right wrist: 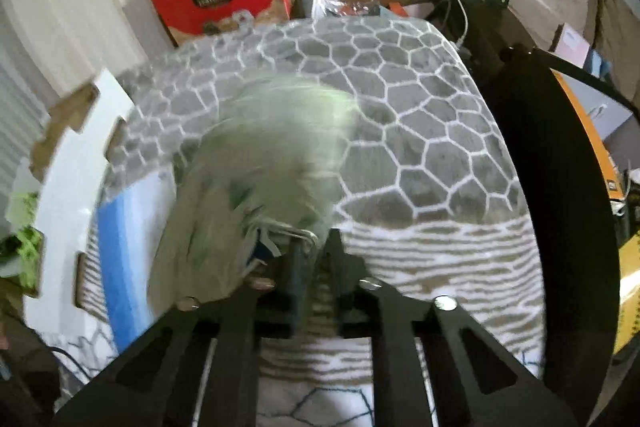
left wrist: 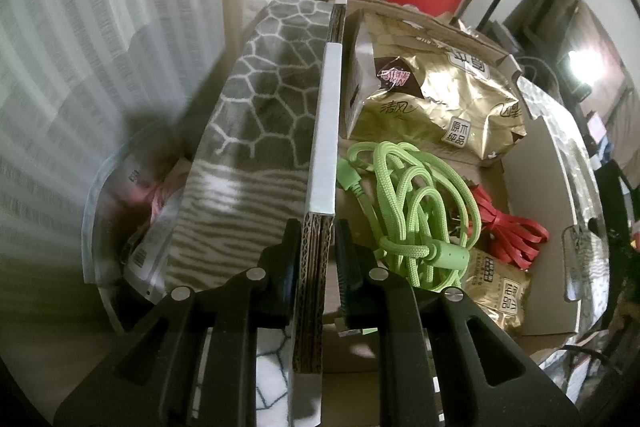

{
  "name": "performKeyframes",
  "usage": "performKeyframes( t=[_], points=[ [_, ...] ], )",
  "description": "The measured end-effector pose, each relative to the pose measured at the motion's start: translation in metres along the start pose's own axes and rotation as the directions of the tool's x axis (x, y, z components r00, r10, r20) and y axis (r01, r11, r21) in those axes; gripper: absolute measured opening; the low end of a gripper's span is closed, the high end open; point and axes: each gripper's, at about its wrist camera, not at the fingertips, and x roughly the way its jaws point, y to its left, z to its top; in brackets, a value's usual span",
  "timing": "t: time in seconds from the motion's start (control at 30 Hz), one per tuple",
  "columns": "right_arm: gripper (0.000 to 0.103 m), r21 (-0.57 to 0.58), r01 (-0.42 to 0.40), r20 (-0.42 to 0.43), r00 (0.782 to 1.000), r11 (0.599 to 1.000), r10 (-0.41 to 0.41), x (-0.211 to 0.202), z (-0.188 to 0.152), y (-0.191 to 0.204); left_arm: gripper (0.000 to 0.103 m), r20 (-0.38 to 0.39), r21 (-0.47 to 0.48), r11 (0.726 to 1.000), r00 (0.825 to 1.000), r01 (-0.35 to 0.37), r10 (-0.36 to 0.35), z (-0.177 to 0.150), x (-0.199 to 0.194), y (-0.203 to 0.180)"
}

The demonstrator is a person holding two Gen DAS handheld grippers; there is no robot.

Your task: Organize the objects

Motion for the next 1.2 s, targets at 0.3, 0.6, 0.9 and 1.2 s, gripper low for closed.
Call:
performKeyframes(
  t=[0.3, 0.6, 0.9, 1.2],
  points=[
    [0.006, 0.013, -0.103, 0.062, 0.993, 0.995, 0.102, -0.027, 0.017, 0.023, 0.014, -0.002, -0.002, 1.0, 1.0, 0.001, -0.001, 0.0, 0.0, 0.0],
    [0.006, -0.116, -0.177, 0.109, 0.976, 0.977, 0.189, -0.06, 0.029, 0.082, 0.014, -0.002, -0.003, 1.0, 1.0, 0.002, -0.002, 0.0, 0.0, 0.0],
    [0.006, -0.241, -0.271, 0.06, 0.954, 0.932, 0.293, -0.048, 0.022, 0.168, 0.014, -0.006, 0.017, 1.0, 1.0, 0.012, -0.012, 0.0, 0.0, 0.0],
    [0.006, -0.316, -0.211, 0.05, 0.97, 0.925, 0.238, -0.017, -0.001, 0.223, 0.014, -0.006, 0.018, 1.0, 1.0, 0.013, -0.013, 0.0, 0.0, 0.0]
  ],
)
